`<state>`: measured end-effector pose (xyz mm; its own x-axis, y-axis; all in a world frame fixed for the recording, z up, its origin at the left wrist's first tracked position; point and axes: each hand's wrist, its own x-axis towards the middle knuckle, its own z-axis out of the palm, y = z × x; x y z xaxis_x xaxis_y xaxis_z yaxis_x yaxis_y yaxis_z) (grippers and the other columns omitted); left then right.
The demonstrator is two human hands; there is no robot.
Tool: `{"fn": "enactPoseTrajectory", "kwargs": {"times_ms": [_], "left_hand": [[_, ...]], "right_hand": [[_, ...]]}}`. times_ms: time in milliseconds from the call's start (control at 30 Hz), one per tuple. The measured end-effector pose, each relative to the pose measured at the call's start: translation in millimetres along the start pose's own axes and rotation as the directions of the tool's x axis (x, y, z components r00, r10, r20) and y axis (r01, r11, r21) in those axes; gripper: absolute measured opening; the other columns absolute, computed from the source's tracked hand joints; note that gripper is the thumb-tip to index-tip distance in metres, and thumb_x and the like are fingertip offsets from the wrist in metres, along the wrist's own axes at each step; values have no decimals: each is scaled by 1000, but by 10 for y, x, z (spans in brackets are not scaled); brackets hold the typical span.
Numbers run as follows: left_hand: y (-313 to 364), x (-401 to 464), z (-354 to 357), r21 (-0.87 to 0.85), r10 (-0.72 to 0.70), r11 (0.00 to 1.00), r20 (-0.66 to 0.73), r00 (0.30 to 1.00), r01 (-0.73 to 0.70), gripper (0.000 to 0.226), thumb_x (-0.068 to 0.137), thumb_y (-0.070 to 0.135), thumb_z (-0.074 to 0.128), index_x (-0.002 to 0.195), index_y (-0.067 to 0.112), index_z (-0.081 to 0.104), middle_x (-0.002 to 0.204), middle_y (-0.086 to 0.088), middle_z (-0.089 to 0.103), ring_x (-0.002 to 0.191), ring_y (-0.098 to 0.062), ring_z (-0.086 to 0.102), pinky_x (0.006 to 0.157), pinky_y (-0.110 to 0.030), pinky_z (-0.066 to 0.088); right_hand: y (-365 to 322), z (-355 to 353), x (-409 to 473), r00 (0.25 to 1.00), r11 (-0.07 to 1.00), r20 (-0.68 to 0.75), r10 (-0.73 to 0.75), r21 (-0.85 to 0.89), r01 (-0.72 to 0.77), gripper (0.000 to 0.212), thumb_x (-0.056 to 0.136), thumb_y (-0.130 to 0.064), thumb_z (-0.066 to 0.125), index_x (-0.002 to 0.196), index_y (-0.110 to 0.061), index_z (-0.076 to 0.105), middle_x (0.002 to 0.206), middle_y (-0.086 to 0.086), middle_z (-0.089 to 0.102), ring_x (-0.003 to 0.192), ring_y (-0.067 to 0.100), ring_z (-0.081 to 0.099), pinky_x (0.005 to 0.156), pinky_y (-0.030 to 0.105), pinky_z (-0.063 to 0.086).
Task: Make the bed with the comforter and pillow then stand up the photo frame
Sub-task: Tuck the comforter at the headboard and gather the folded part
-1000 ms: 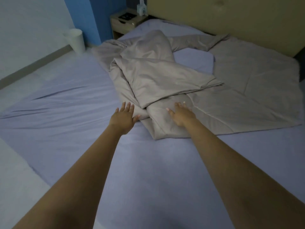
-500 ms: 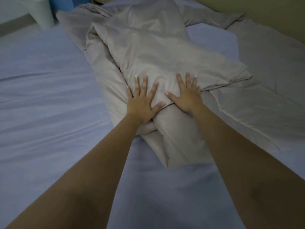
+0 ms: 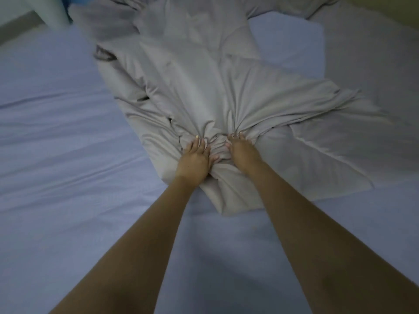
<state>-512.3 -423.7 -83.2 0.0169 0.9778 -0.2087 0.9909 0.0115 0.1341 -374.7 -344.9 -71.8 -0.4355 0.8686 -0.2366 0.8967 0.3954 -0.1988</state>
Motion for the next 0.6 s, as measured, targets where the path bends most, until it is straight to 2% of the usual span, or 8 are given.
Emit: {"fn": "enactPoseTrajectory", "kwargs": {"times_ms": [67, 100, 133, 167, 233, 333, 433, 600], "left_hand": [[151, -352, -76, 57, 14, 998, 7, 1000, -14, 62, 101, 40, 23, 138, -3, 47, 147, -22, 41, 140, -37, 34, 116, -41, 22], [231, -541, -123, 70, 9, 997, 24, 1000, -11, 60, 98, 39, 29, 126, -5, 59, 135, -24, 54, 130, -39, 48, 110, -44, 35], [295, -715, -117, 65, 10, 998, 43, 999, -13, 57, 95, 37, 34, 117, -6, 65, 125, -24, 61, 122, -41, 55, 104, -47, 41], [360, -893, -118, 49, 3, 999, 68, 998, -6, 56, 93, 35, 37, 115, -7, 66, 124, -24, 62, 121, -42, 56, 103, -49, 41], [567, -1286, -180, 13, 29, 999, 66, 997, -29, 59, 95, 36, 35, 124, -11, 57, 134, -25, 54, 128, -41, 49, 109, -47, 31], [933, -1858, -235, -37, -42, 998, 119, 992, 47, 61, 104, 39, 21, 149, -3, 24, 158, -18, 18, 148, -29, 13, 120, -34, 3], [1327, -2443, -255, -57, -126, 989, 175, 976, 138, 59, 105, 38, 18, 152, 2, 17, 160, -15, 13, 149, -25, 8, 119, -31, 2], [1991, -3403, -257, -65, -142, 986, 160, 977, 154, 59, 105, 38, 18, 151, 1, 20, 159, -16, 17, 149, -26, 11, 119, -31, 3]], "right_hand": [[-16, -32, -361, 999, 1000, 38, 1, 24, -2, 47, 105, -26, 27, 146, -5, 34, 153, 13, 31, 143, 29, 23, 114, 42, 24], [-32, -53, -561, 999, 999, 54, 6, 45, -8, 46, 105, -26, 28, 146, -6, 34, 153, 13, 31, 143, 29, 23, 114, 42, 24], [-43, -79, -756, 998, 998, 68, 6, 62, -10, 46, 105, -26, 28, 145, -6, 35, 153, 13, 32, 143, 30, 23, 114, 42, 23], [-45, -100, -950, 997, 997, 80, 1, 76, -7, 45, 105, -26, 28, 145, -6, 36, 153, 13, 32, 143, 30, 23, 115, 41, 23], [-40, -141, -1345, 995, 996, 97, -17, 94, 7, 45, 105, -25, 29, 144, -6, 37, 154, 13, 31, 144, 29, 22, 116, 39, 22], [-24, -231, -1996, 991, 990, 127, -45, 138, 27, 43, 104, -23, 30, 141, -3, 41, 157, 13, 23, 145, 29, 19, 116, 40, 21], [18, -328, -2701, 981, 985, 180, -66, 171, 35, 43, 105, -21, 30, 141, -2, 40, 158, 10, 22, 146, 28, 17, 116, 40, 20], [151, -394, -3796, 972, 981, 216, -92, 189, 51, 43, 105, -21, 28, 143, -3, 38, 158, 9, 22, 147, 26, 15, 117, 38, 17]]}}
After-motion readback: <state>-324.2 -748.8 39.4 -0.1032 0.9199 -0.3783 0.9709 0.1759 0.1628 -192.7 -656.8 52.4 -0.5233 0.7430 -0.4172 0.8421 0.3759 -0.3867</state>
